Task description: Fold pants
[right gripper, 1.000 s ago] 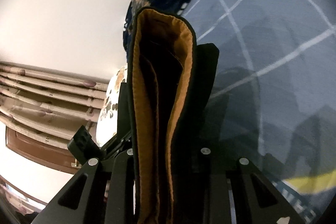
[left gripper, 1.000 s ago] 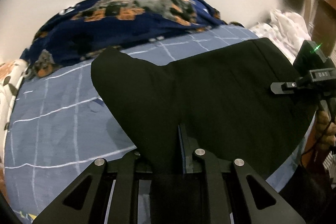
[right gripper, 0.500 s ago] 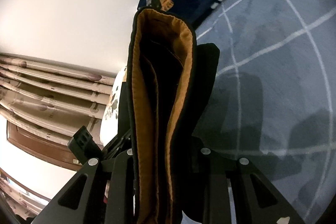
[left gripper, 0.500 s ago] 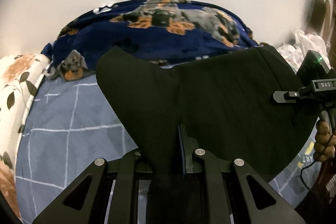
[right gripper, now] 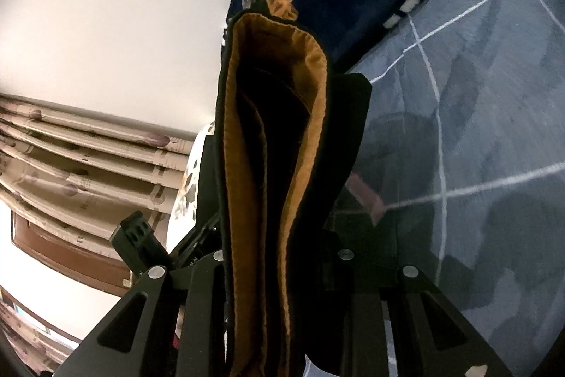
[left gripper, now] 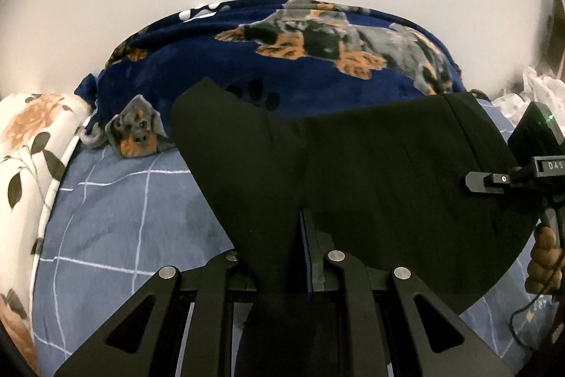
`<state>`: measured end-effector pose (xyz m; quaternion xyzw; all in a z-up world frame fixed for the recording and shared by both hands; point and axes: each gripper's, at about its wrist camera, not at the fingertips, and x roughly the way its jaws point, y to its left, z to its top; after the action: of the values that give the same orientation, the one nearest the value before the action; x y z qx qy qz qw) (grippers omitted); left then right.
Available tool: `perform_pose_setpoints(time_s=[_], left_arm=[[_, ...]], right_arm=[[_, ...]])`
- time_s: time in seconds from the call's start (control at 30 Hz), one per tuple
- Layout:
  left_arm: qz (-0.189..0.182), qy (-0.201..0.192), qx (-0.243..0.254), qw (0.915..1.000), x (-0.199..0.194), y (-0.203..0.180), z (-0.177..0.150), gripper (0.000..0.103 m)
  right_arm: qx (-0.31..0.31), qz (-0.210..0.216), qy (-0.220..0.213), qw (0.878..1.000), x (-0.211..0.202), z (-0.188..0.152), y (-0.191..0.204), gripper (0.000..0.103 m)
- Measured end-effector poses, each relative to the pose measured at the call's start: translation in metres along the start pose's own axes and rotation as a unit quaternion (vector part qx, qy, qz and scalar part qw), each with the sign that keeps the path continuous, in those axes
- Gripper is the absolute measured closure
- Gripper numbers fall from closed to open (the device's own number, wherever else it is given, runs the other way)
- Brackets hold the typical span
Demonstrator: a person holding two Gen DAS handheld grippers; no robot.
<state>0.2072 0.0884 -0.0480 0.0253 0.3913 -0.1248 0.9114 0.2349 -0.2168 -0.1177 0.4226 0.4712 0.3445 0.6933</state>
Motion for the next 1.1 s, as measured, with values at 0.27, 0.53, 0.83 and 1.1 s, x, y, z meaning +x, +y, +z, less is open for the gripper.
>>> perform_pose_setpoints(time_s=[0.27,0.53,0.83,1.1], left_arm=[[0.006,0.003,-0.015,0.9999,0.025,0.017,0.008,0.087],[0.008,0.018,-0.029,0.9994,0.045,0.029,-0.007,0.087],[0.030,0.013,-0.007,0.9995,0.056,0.025,-0.020,0.082],[0.039,-0.002,-0.017,0.9991,0.064,0.030,-0.029,0.069]], right_arm=[[-0.004,0.000,0.005,1.000,0.018,0.019,-0.005,0.080],[0.005,-0.006,0.013,1.000,0.027,0.022,-0.022,0.080],[-0.020,-0.058,0.017,0.998,0.031,0.024,-0.028,0.080],[-0.077,-0.133,0.006,0.988,0.037,0.017,-0.017,0.079]])
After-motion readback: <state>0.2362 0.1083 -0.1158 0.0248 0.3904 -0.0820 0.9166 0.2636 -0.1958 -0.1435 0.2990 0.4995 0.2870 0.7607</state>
